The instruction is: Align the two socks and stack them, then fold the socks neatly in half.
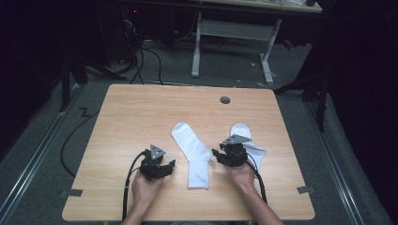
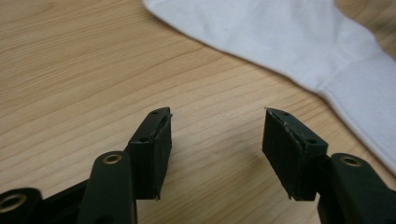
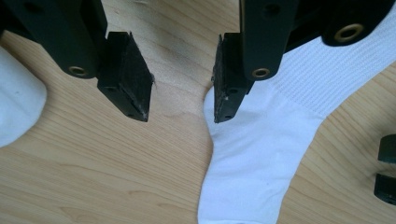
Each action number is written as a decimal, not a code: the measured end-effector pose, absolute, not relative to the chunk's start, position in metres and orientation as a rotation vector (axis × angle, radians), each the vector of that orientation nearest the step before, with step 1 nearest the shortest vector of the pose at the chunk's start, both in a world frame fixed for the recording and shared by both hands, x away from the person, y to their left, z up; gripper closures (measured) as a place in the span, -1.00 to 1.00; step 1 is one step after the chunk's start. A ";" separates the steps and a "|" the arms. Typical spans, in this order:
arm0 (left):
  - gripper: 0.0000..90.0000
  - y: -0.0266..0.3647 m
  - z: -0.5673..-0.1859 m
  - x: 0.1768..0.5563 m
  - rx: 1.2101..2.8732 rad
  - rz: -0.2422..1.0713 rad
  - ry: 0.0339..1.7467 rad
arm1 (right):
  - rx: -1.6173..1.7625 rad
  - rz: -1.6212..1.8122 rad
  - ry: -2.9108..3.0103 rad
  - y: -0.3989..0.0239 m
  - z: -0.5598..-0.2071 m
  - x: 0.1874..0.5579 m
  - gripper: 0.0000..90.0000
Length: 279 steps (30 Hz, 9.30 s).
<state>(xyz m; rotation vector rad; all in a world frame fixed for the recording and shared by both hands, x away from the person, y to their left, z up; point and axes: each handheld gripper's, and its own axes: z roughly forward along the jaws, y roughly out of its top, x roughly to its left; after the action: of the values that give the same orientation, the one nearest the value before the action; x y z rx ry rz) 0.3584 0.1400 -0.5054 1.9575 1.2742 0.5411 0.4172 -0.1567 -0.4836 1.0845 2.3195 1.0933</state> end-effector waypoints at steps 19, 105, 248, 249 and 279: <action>-0.17 0.176 -0.510 0.350 1.911 0.657 1.373 | 1.132 1.108 2.265 -0.185 -0.478 0.412 0.07; -0.39 0.175 -0.511 0.350 1.940 0.637 1.346 | 1.283 0.940 2.163 -0.256 -0.484 0.442 0.87; -0.36 0.176 -0.510 0.350 1.926 0.642 1.365 | 0.676 1.386 2.463 -0.138 -0.403 0.376 0.88; -0.36 0.176 -0.510 0.350 1.926 0.642 1.365 | 0.670 1.382 2.465 -0.137 -0.404 0.376 0.88; -0.26 0.181 -0.510 0.353 1.874 0.611 1.389 | 0.588 1.263 2.502 -0.102 -0.436 0.393 0.87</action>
<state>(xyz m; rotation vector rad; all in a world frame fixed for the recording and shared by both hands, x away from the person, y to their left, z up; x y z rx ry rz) 0.3530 0.1814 -0.5096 1.8736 1.3889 0.6114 0.3930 -0.1017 -0.4359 0.5878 2.5016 1.2626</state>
